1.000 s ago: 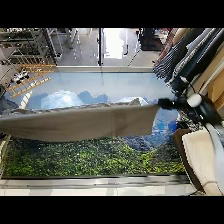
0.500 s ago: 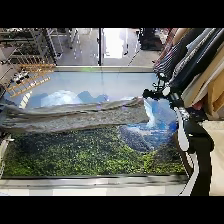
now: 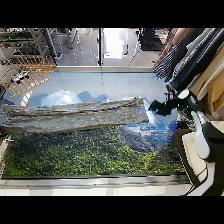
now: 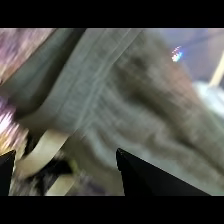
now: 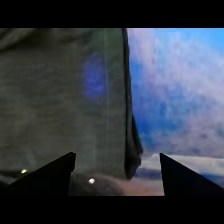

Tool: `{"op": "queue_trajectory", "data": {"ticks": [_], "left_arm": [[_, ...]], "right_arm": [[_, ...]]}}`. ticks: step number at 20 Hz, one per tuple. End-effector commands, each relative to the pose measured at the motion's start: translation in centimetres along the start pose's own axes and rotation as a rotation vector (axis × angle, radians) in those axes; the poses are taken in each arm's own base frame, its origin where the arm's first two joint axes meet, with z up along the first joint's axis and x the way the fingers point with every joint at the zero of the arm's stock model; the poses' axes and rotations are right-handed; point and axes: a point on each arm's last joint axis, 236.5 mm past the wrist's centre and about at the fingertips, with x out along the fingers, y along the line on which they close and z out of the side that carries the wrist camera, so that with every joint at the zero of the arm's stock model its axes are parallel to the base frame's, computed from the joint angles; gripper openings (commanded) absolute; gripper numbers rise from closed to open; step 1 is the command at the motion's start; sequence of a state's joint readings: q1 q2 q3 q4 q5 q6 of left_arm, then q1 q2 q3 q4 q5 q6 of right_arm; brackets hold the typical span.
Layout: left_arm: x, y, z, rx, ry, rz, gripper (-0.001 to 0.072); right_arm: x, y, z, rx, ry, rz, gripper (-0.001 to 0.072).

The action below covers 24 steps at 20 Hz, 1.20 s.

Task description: Fold the clothes and pants, and hang the long-sleeved shirts on hangers.

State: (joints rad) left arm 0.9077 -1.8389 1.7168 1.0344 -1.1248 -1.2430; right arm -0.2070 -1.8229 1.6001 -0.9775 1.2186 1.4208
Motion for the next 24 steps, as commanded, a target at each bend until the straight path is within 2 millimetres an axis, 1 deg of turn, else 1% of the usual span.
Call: {"op": "queue_trajectory", "data": {"ticks": [1,2,3,4,5,7,9,10,12,13,14,15,16,17,18,19,20,21,22,23,24], "left_arm": [[0.4,1.7,-4.4,-0.117,0.15,0.066,0.0697],[1.3,1.0,-4.2,-0.156,0.121,0.04,0.0696],[2.1,0.7,-4.1,-0.19,0.102,0.037,0.0697],[2.8,0.4,-4.1,-0.208,0.089,0.042,0.0696],[3.4,0.2,-4.0,-0.212,0.08,0.044,0.0697],[4.9,-0.4,-3.8,-0.202,0.069,0.046,0.0696],[6.6,-1.0,-4.7,-0.224,0.096,0.043,0.0697],[7.5,-1.2,-5.0,-0.238,0.105,0.043,0.0697],[9.0,-1.8,-4.6,-0.242,0.077,0.034,0.0696],[9.5,-2.3,-4.3,-0.246,0.059,0.023,0.0661],[10.0,-2.8,-3.9,-0.25,0.041,0.013,0.0501],[10.4,-3.2,-3.6,-0.251,0.026,0.006,0.0351],[10.6,-3.7,-3.4,-0.252,0.016,-0.002,0.0196],[10.7,-3.9,-3.3,-0.253,0.013,-0.006,0.0018],[10.4,-4.3,-3.2,-0.262,0.011,-0.022,0.0016],[9.8,-4.5,-2.9,-0.253,0.014,-0.036,0.0015],[8.6,-4.5,-2.5,-0.2,0.019,-0.046,0.0014],[7.0,-4.4,-2.1,-0.137,0.036,-0.058,0.0014],[5.1,-3.7,-2.1,-0.073,0.066,-0.053,0.0013],[3.4,-2.2,-2.3,-0.033,0.101,-0.013,0.0013],[1.5,0.0,-2.8,0.022,0.137,0.051,0.0013]], "right_arm": [[1.6,2.1,-6.7,0.217,0.039,0.163,0.0563],[2.5,2.4,-7.6,0.261,0.03,0.187,0.0563],[3.6,2.5,-8.3,0.295,0.024,0.191,0.0562],[4.6,2.4,-8.4,0.311,0.007,0.182,0.0562],[5.3,2.4,-7.9,0.318,-0.022,0.166,0.0562],[6.4,2.5,-5.8,0.342,-0.12,0.147,0.0562],[7.2,2.7,-4.2,0.373,-0.195,0.145,0.0561],[7.7,2.8,-3.9,0.394,-0.209,0.153,0.0561],[8.7,3.2,-3.5,0.385,-0.198,0.157,0.0559],[9.1,3.8,-3.2,0.37,-0.196,0.161,0.0547],[9.4,4.4,-2.5,0.355,-0.208,0.165,0.0457],[9.6,5.2,-1.5,0.34,-0.233,0.168,0.0423],[9.7,6.0,-0.5,0.325,-0.257,0.174,0.0371],[9.6,6.8,0.3,0.305,-0.274,0.182,0.0187],[9.1,7.3,1.2,0.284,-0.295,0.187,0.0073],[8.3,7.7,1.7,0.236,-0.297,0.177,0.0026],[7.6,7.4,1.4,0.159,-0.264,0.144,0.0025],[6.9,6.7,0.4,0.074,-0.2,0.092,0.0025],[6.1,5.5,-1.9,-0.01,-0.095,0.024,0.0024],[5.3,4.0,-4.6,-0.076,0.017,-0.047,0.0024],[4.3,2.6,-7.5,-0.136,0.138,-0.12,0.0024]]}}
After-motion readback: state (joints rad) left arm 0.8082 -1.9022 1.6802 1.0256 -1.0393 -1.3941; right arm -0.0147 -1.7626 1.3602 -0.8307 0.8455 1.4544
